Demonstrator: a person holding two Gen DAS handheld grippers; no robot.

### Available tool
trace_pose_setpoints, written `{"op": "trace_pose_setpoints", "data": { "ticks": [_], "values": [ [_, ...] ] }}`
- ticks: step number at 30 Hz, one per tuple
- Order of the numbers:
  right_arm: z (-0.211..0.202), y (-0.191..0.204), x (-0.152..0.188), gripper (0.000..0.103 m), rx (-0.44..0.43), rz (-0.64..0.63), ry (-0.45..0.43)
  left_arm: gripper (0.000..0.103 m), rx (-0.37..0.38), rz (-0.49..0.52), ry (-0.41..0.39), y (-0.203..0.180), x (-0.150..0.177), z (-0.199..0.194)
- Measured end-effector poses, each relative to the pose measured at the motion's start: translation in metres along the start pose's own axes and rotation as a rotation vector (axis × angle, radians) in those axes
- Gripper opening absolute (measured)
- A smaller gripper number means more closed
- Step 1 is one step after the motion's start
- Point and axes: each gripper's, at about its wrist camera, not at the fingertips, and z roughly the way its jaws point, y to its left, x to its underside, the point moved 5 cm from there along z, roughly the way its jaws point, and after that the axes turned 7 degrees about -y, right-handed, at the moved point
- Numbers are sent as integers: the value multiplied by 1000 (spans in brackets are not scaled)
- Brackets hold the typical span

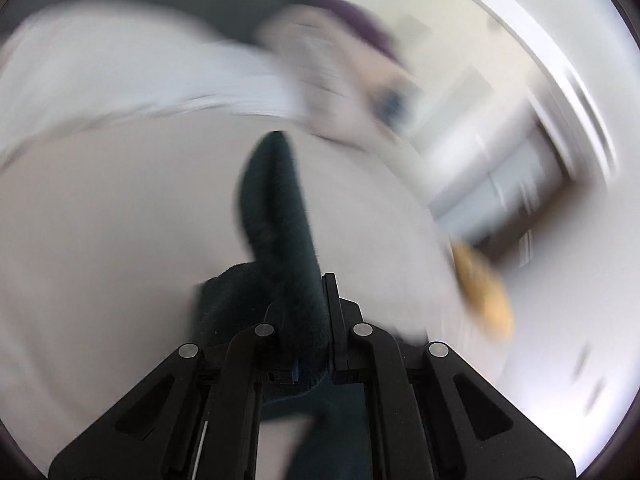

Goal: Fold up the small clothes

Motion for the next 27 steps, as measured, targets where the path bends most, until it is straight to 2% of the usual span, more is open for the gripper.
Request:
{"op": "trace_pose_setpoints", "data": {
  "ticks": [2, 4, 5, 8, 13, 16, 17, 24, 26, 27],
  "values": [
    [4, -2, -3, 74, 5, 5, 4, 7, 52, 276, 49, -82, 43, 13],
    [11, 0, -6, 74, 14, -9, 16, 7, 21, 511, 48, -128, 89, 22],
    [15, 3, -6, 74, 16, -23, 26, 7, -14, 676, 42, -150, 124, 30],
    [30, 10, -9, 74, 17, -43, 65, 7, -58, 905, 67, -169, 194, 46],
    [67, 12, -9, 74, 0, -21, 143, 7, -107, 1036, 46, -167, 234, 46],
    [95, 10, -4, 74, -23, 25, 205, 7, -114, 1073, 18, -171, 239, 43],
    [105, 10, -2, 74, -19, 40, 223, 7, -114, 1084, 15, -176, 251, 33],
    [148, 24, 7, 74, -77, 79, 301, 7, -121, 1191, -8, -184, 275, 41],
    [158, 27, 10, 63, -64, 53, 330, 7, -113, 1195, -8, -185, 276, 42],
    [163, 29, 12, 46, -52, 28, 353, 8, -111, 1193, -4, -185, 275, 42]
  ]
}}
